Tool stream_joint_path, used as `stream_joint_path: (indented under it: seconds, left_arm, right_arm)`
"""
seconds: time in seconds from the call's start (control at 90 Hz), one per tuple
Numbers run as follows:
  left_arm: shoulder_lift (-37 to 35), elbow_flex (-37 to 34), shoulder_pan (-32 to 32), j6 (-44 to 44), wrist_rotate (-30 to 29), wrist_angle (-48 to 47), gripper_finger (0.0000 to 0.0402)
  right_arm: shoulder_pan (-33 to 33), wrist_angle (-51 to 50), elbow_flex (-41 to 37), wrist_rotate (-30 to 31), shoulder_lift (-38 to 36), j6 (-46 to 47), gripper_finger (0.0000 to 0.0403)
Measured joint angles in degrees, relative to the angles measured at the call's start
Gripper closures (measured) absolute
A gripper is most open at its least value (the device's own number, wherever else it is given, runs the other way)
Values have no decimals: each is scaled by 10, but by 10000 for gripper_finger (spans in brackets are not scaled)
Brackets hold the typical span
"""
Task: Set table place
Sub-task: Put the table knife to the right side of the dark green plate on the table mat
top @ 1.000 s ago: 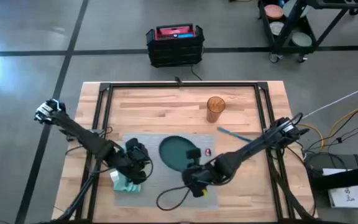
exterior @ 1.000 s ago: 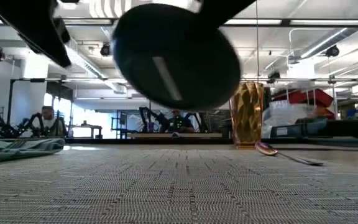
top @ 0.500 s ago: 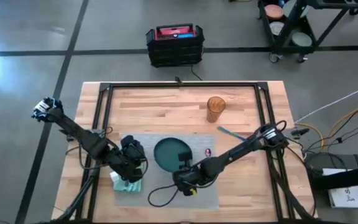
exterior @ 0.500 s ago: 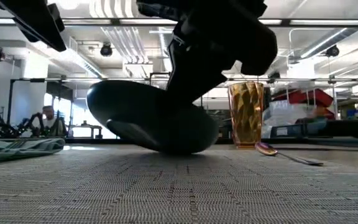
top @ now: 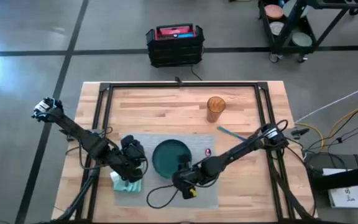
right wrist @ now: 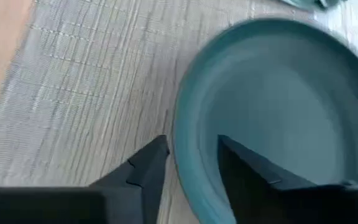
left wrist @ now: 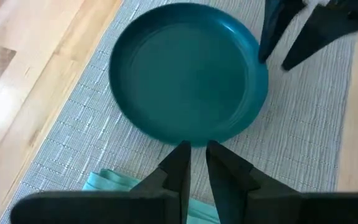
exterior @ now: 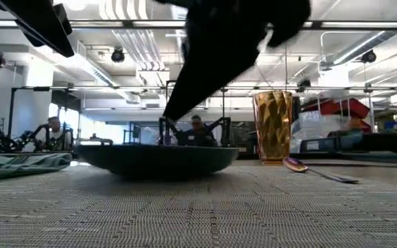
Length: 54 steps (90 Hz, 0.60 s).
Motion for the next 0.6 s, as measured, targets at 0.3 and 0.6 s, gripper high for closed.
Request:
stream_joint_path:
  seconds: [0.3,0.6]
  left_arm:
    - [0,0,2,-2,-3,13,364]
    - [0,0,3,2,-31,24,364]
  right_arm:
    - [-4,-217,-85,21,-177,136,212]
    - [-29,-227,-402,84,-410,440,235]
